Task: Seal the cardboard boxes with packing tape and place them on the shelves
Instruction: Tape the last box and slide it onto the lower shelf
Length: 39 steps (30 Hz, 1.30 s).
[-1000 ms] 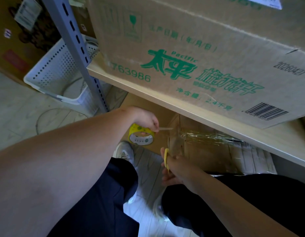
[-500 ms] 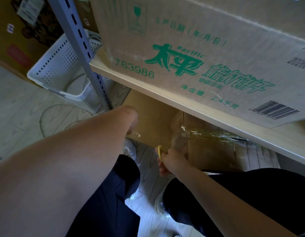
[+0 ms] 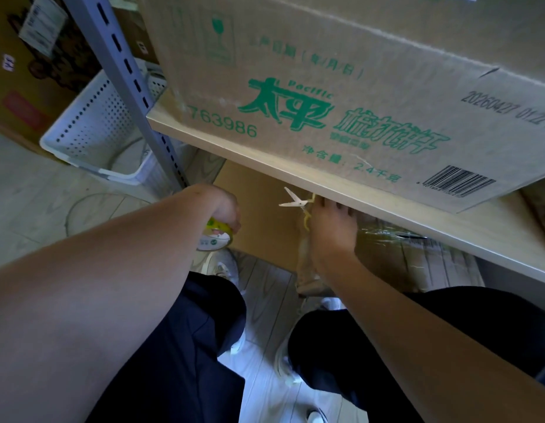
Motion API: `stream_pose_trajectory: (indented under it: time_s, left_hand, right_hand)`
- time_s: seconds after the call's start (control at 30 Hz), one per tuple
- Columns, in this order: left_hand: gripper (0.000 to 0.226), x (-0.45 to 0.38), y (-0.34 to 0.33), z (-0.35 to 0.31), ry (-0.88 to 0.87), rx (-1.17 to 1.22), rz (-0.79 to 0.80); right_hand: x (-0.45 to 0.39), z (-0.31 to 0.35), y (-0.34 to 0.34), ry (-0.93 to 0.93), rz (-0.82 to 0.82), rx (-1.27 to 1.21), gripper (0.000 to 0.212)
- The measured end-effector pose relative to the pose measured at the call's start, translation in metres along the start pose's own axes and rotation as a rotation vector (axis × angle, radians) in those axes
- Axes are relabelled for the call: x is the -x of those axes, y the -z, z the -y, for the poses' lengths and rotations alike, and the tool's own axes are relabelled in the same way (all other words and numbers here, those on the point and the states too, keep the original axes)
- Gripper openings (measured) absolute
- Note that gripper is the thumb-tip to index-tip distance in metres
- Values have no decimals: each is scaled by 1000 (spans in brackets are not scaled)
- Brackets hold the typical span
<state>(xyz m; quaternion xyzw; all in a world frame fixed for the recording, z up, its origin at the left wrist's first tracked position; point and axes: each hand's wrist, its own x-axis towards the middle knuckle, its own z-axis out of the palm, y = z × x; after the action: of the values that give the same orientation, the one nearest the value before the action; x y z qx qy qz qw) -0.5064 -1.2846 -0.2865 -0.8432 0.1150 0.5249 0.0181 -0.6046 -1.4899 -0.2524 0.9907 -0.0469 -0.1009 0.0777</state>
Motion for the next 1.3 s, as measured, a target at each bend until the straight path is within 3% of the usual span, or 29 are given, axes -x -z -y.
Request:
stream_pose_trajectory:
  time_s: [0.07,0.13,0.33,0.5,0.63,0.73,0.9,1.07,1.13,1.23,1.3]
  left_hand:
    - [30,1,5,0,-24,49,-37]
    - [21,9,8,1,-53,143,-107]
    - [22,75,16,-25,-162,351,-302]
    - [13,131,-6,-68,-292,436,-450]
    - [17,185,-20,-104,-380,673,-596]
    - [20,231,-26,-126,-446,873,-696]
    - [11,331,-1,-170,-679,1100,-913]
    - [15,426,30,-217,-961,1210,-934]
    - [15,448,36,-231,-1021,1207,-935]
    - [14,467,38,-247,-1103,1266,-879]
    - [13,472,36,-254,-1122,1281,-853]
  right_hand:
    - [0,6,-2,20,-5,14,55]
    - [-1,7,1,13,27,3,54]
    - [40,-29,44,13,224,-292,15]
    - [100,-86,93,59,108,-186,20]
    - [140,-144,135,113,88,-425,18]
    - [175,-190,182,181,-165,-554,24]
    - [229,-241,293,187,-722,-441,28]
    - [221,-281,379,29,-988,-584,21]
    - [200,-303,399,-63,-976,-569,22]
    - [168,-329,412,-191,-699,-610,22]
    - [161,-332,411,-264,-632,-601,24]
